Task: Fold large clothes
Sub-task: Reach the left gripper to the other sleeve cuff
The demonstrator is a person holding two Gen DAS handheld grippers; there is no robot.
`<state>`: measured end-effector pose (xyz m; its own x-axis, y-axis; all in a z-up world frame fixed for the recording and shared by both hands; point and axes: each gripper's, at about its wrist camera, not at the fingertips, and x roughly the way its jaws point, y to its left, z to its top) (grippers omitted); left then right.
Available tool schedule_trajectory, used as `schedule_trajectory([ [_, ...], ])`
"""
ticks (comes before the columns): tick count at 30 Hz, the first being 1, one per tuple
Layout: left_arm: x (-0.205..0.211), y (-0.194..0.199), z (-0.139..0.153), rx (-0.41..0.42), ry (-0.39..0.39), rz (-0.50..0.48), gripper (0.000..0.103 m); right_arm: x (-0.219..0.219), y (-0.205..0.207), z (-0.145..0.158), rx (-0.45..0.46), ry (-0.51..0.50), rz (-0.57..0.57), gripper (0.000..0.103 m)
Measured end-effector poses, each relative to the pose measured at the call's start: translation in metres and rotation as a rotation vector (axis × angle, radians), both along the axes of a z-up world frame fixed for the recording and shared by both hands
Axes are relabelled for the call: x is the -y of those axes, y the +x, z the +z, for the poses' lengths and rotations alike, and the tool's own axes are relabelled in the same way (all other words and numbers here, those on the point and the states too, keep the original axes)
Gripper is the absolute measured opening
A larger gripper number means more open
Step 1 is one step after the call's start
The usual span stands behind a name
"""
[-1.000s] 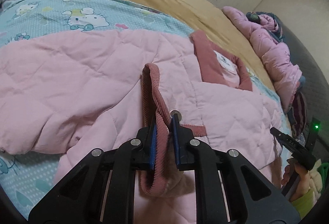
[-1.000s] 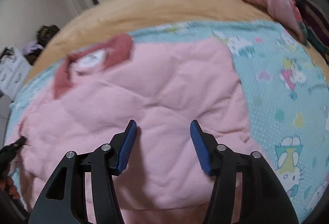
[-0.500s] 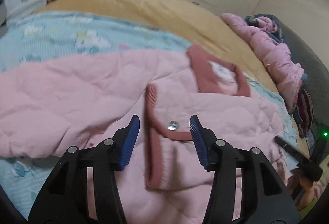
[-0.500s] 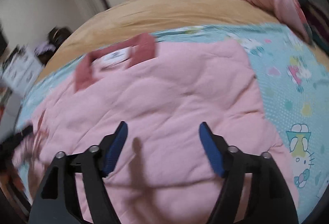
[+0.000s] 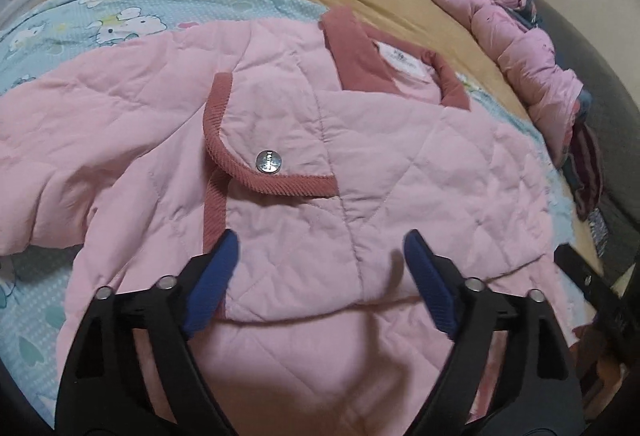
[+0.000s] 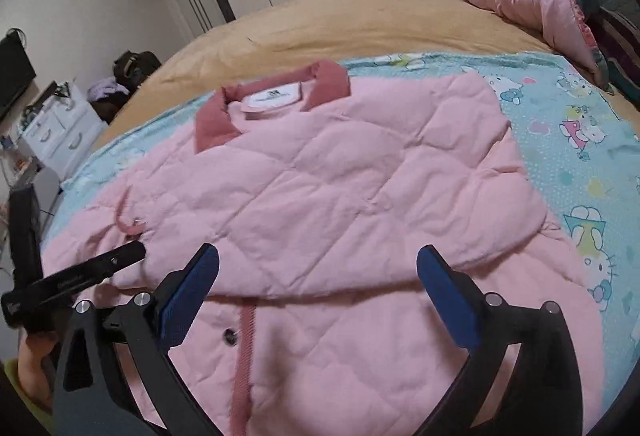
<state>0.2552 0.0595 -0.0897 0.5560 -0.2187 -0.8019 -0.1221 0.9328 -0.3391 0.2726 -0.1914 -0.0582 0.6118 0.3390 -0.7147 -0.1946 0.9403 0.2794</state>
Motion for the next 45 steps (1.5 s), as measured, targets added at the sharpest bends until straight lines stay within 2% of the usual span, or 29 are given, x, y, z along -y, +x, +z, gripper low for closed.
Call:
schedule_trajectory([
  [1,-0.001,-0.002,0.005,0.006,0.002,0.013,0.095,-0.001,-0.004,0.002,0.005,-0.010,-0.003,0.099],
  [5,-0.008,-0.014,0.028,0.047,0.022,0.071,0.094,-0.006,-0.018,0.009,0.028,-0.028,0.001,0.099],
  [8,-0.018,-0.026,0.034,0.054,0.048,0.127,0.094,-0.011,-0.023,0.014,0.041,-0.038,0.009,0.099],
  [17,-0.049,-0.054,0.043,0.078,0.001,0.271,0.094,-0.040,-0.035,0.030,0.069,-0.041,0.058,0.099],
  [22,-0.065,-0.062,0.054,0.105,0.016,0.326,0.094,-0.063,-0.038,0.039,0.080,-0.053,0.098,0.099],
  [32,-0.099,-0.069,0.052,0.082,0.024,0.438,0.094,-0.111,-0.042,0.058,0.120,-0.041,0.167,0.099],
  [41,-0.138,-0.084,0.050,0.082,-0.025,0.566,0.094,-0.164,-0.043,0.067,0.140,-0.032,0.247,0.099],
  [45,-0.150,-0.089,0.051,0.084,-0.023,0.605,0.094,-0.185,-0.043,0.072,0.149,-0.036,0.282,0.099],
])
